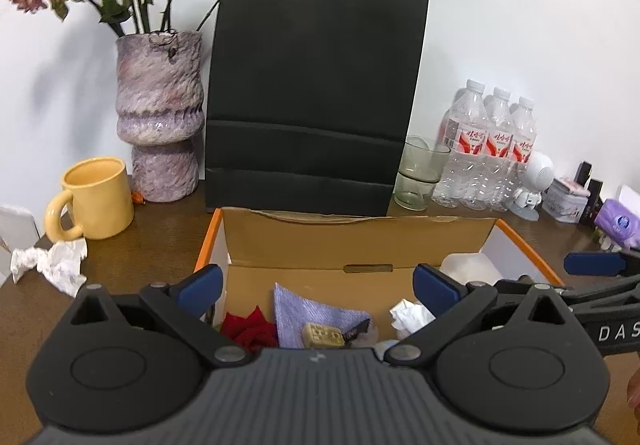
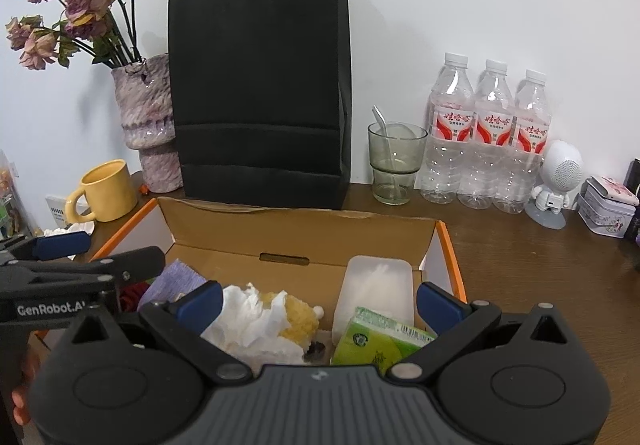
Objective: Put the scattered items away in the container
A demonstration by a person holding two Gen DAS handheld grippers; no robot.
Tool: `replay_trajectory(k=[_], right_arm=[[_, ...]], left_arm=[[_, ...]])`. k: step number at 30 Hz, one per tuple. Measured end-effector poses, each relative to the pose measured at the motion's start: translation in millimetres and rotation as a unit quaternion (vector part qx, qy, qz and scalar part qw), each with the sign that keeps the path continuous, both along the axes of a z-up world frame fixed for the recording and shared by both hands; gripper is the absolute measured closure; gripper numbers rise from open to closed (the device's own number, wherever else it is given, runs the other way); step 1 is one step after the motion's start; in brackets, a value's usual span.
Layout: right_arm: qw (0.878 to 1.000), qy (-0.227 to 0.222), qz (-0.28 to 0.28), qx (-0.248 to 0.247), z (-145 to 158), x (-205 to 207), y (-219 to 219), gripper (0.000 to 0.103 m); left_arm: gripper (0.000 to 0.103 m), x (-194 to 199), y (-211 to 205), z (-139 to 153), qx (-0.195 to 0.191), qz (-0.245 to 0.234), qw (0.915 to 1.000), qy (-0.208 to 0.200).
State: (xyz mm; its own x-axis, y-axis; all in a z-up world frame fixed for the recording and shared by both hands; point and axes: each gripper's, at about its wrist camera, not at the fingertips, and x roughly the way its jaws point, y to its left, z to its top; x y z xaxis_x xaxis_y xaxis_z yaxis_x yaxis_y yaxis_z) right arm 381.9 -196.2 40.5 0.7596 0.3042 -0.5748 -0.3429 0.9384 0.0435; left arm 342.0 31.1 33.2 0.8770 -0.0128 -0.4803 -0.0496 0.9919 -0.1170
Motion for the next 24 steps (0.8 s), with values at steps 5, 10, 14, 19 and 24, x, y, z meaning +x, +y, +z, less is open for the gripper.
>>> replay_trajectory(k=[5, 10, 14, 19, 24], right_arm=[[1.000, -0.005, -0.005, 0.000, 11, -26, -7, 0.000], [1.000, -0.013, -0.005, 0.001, 25, -66, -14, 0.000], [1.000, -0.019, -0.006, -0.005, 34, -102, -20, 0.000], [1.000, -0.020, -0.006, -0.002, 42, -140, -26, 0.000], [1.000, -0.020, -0.010, -0.016, 43, -172, -30, 0.000]], left_arm=[[0.000, -25, -7, 8, 0.008, -0.010, 0.9999, -0.001], [0.000, -61, -11, 22, 0.000, -0.008, 1.0000, -0.003], [0.000, -94, -15, 33, 0.003, -0.009, 0.9999, -0.004], [0.000, -131, -22, 42, 0.013, -0.011, 0.9998, -0.004], [0.000, -158, -24, 43, 0.005, -0.018, 0.9998, 0.010]])
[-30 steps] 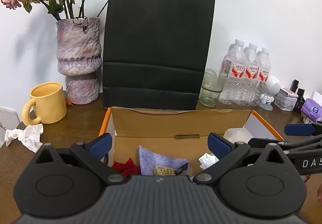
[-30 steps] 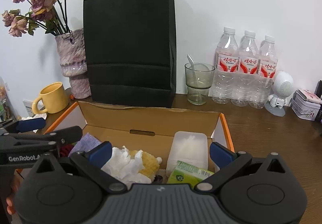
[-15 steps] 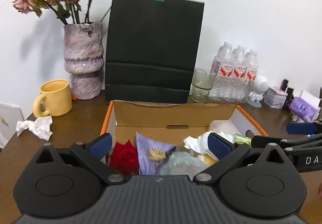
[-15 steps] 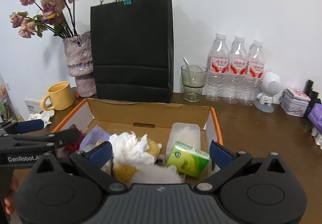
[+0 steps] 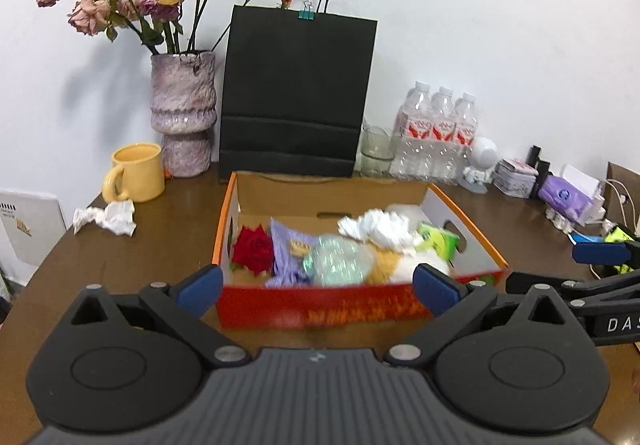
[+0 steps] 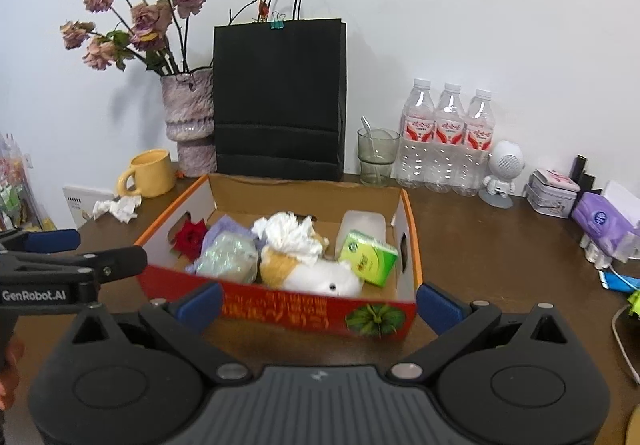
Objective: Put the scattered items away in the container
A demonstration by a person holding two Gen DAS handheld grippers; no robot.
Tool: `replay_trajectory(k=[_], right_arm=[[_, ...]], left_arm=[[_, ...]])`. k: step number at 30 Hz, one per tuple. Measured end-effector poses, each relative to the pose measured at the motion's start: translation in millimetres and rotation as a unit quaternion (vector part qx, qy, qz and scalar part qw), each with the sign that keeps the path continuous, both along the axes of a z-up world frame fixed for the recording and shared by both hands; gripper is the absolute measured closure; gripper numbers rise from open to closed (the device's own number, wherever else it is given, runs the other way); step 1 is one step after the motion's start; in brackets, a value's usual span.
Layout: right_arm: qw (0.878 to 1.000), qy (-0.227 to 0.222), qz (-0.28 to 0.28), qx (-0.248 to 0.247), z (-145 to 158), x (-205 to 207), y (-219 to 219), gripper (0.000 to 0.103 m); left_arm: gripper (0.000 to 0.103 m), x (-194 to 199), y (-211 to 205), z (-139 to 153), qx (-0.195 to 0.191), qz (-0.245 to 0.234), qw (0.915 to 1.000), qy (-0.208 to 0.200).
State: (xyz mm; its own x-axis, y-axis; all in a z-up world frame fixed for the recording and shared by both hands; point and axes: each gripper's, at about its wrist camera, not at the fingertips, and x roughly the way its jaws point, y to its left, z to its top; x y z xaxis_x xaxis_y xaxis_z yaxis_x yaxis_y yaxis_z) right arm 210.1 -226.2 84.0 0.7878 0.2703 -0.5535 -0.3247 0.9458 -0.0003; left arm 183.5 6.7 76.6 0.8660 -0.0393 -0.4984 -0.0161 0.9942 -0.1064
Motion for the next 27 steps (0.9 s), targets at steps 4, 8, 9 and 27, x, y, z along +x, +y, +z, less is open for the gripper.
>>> replay_trajectory(k=[4, 8, 9, 27], right_arm=[[1.000, -0.003, 0.001, 0.000, 2, -20, -2, 0.000], [1.000, -0.005, 0.006, -0.001, 3, -36, -1, 0.000], [1.000, -0.005, 0.006, 0.000, 3, -39, 0, 0.000], [1.000, 0.000, 0.014, 0.009, 2, -51, 2, 0.000]], left_arm=[[0.000, -16, -1, 0, 0.004, 0.004, 0.9999, 0.010], [0.000, -29, 1, 2, -0.004, 0.004, 0.9999, 0.014], [0.000, -31, 1, 3, -0.003, 0.004, 0.9999, 0.014], [0.000, -45, -9, -2, 0.022, -0.006, 0.9993, 0.031]])
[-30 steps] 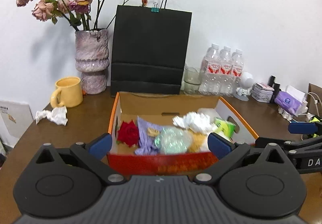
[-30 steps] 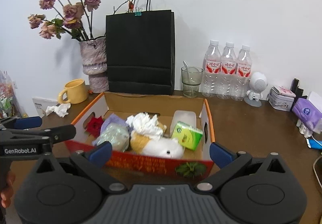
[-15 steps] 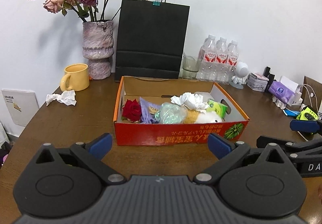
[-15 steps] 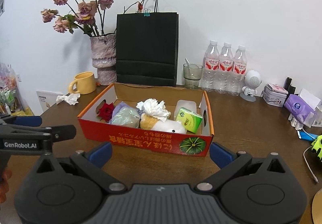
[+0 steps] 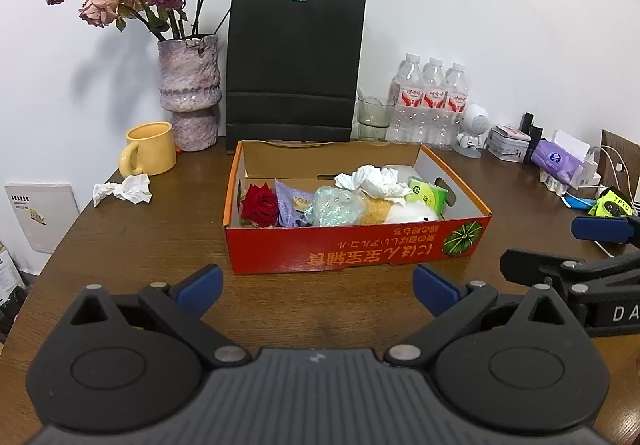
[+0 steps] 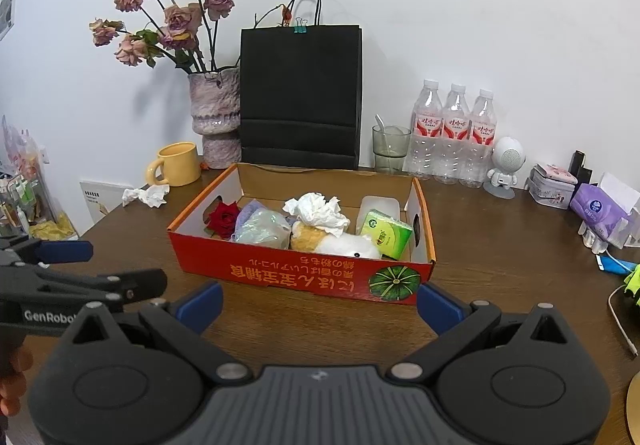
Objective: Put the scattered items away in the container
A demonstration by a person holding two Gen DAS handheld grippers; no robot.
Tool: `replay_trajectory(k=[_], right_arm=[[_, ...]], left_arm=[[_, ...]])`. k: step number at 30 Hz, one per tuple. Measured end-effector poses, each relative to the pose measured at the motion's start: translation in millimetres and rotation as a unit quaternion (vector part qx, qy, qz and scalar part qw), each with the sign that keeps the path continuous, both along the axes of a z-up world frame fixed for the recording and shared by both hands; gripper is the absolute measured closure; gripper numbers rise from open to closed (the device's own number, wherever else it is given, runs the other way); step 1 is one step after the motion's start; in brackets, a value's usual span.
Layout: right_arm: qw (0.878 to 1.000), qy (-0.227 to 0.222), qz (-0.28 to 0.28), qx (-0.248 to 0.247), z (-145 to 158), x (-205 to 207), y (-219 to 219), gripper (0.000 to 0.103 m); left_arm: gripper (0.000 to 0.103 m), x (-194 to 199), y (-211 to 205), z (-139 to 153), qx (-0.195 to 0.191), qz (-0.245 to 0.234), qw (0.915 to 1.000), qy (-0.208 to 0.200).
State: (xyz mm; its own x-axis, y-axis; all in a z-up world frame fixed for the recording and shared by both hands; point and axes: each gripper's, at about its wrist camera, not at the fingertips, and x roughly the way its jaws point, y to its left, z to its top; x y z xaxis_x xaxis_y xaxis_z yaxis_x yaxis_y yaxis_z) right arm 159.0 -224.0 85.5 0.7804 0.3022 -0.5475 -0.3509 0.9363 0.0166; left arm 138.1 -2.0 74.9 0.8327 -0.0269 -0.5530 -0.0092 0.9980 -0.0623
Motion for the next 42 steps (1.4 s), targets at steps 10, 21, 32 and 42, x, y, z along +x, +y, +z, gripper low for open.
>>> replay_trajectory(k=[10, 21, 32, 42], right_arm=[[1.000, 0.001, -0.001, 0.001, -1.7, -0.2, 0.7, 0.000], [1.000, 0.002, -0.002, 0.002, -2.9, 0.1, -0.8, 0.000], [1.000, 0.004, -0.005, 0.004, -4.6, 1.0, -3.0, 0.000], [1.000, 0.006, -0.006, 0.005, -5.3, 0.5, -2.2, 0.000]], left_arm=[[0.000, -0.3, -1.8, -0.4, 0.002, -0.004, 1.0000, -0.003], [0.000, -0.2, -2.2, 0.6, 0.006, -0.002, 1.0000, -0.005], [0.000, 0.0, -4.1, 1.2, 0.009, -0.005, 0.9999, -0.010], [0.000, 0.6, -1.2, -1.7, -0.010, -0.003, 0.9999, -0.008]])
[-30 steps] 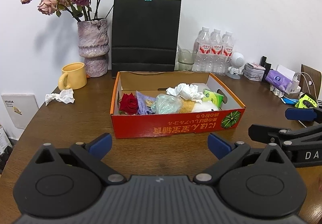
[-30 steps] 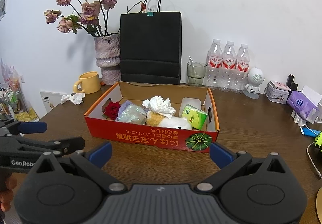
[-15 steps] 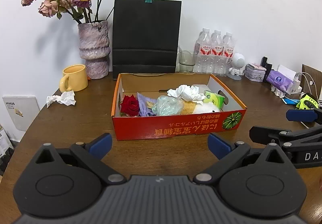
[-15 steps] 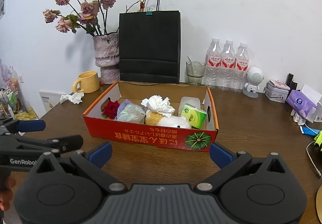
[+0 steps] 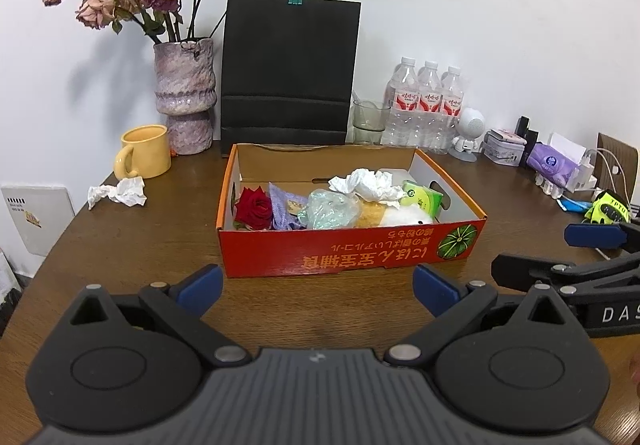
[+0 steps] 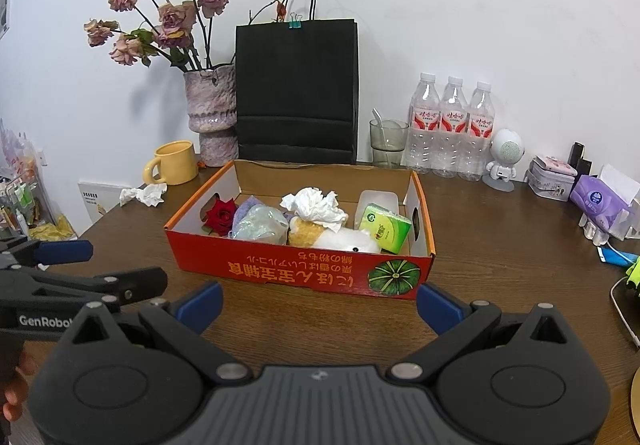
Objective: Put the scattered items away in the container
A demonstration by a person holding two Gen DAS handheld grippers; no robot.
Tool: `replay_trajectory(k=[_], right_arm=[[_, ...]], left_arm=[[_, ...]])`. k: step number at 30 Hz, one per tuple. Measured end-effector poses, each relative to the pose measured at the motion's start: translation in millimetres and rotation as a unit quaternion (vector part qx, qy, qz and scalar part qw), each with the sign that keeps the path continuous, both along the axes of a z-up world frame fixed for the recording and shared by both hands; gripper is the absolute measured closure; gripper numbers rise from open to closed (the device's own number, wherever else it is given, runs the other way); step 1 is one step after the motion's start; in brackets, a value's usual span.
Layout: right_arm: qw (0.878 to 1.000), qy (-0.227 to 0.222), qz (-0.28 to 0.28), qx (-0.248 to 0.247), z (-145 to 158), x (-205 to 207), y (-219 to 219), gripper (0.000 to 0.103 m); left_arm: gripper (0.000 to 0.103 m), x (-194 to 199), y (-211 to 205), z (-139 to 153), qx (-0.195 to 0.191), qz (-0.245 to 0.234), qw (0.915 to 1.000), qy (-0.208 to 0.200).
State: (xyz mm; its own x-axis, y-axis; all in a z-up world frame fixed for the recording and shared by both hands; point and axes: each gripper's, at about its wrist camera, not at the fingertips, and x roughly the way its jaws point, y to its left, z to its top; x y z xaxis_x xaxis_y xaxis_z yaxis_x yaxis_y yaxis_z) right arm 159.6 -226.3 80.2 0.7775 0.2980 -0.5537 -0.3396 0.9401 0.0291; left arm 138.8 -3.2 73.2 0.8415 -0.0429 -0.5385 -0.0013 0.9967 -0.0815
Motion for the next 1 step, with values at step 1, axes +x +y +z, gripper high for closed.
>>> replay_trajectory(k=[1], right_arm=[[1.000, 0.000, 0.000, 0.000, -0.4, -0.1, 0.2, 0.000]], left_arm=[[0.000, 0.3, 1.1, -0.4, -0.007, 0.001, 1.0000, 0.000]])
